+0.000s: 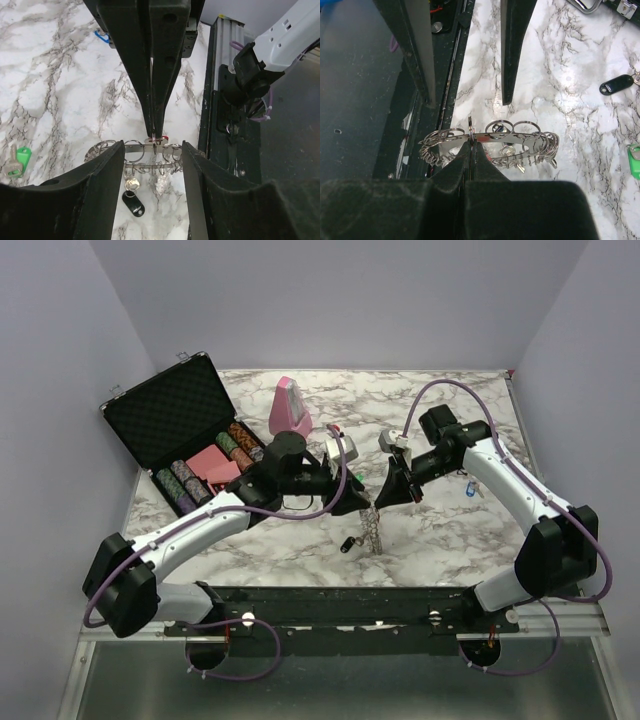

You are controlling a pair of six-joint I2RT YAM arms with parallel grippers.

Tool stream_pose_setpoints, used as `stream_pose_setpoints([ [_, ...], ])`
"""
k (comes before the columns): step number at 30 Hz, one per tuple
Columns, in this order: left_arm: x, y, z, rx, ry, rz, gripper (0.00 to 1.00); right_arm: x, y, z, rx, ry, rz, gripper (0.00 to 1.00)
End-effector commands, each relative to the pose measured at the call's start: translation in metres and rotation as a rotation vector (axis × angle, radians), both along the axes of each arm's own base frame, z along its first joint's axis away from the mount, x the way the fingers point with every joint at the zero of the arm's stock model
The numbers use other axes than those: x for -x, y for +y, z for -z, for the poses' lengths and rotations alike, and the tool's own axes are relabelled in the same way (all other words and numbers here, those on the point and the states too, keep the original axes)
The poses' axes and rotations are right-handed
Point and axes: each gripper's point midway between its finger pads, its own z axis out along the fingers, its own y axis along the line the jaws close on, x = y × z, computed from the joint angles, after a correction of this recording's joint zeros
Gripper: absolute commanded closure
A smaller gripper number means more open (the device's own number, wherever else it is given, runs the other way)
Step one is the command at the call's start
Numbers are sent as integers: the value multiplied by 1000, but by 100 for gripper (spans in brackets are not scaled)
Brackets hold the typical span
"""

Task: Put the keys on the keyring

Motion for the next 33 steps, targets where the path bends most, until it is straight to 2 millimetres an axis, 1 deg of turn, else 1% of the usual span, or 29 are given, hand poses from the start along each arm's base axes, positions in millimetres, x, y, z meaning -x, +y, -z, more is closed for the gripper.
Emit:
stream_pose_setpoints([
  [1,8,-8,2,-34,-5,50,43,-1,1,-5,-10,-4,-7,100],
  [4,7,-12,2,-48,-17,57,47,-1,2,-5,-14,-4,-9,100],
  [5,8,-12,6,-68,-7,59,48,-1,2,-5,-13,-1,-8,100],
  [8,8,-15,7,-88,-8,63,51,0,1,-5,-13,-1,-8,100],
  [10,8,-17,8,-92,-5,73,61,-1,1,-5,-15,0,-7,100],
  [11,8,-18,8,-98,3,74,62,-1,2,-5,-15,0,-9,100],
  [23,9,-21,15,-142,13,86,64,0,2,-6,-22,2,-11,100],
  [27,9,-22,16,-147,18,89,67,0,2,-6,-22,1,-12,100],
  [29,9,-23,15,-146,17,89,70,0,2,-6,-23,3,-12,100],
  [33,9,-24,15,-146,20,86,74,1,2,-6,-24,5,-13,100],
])
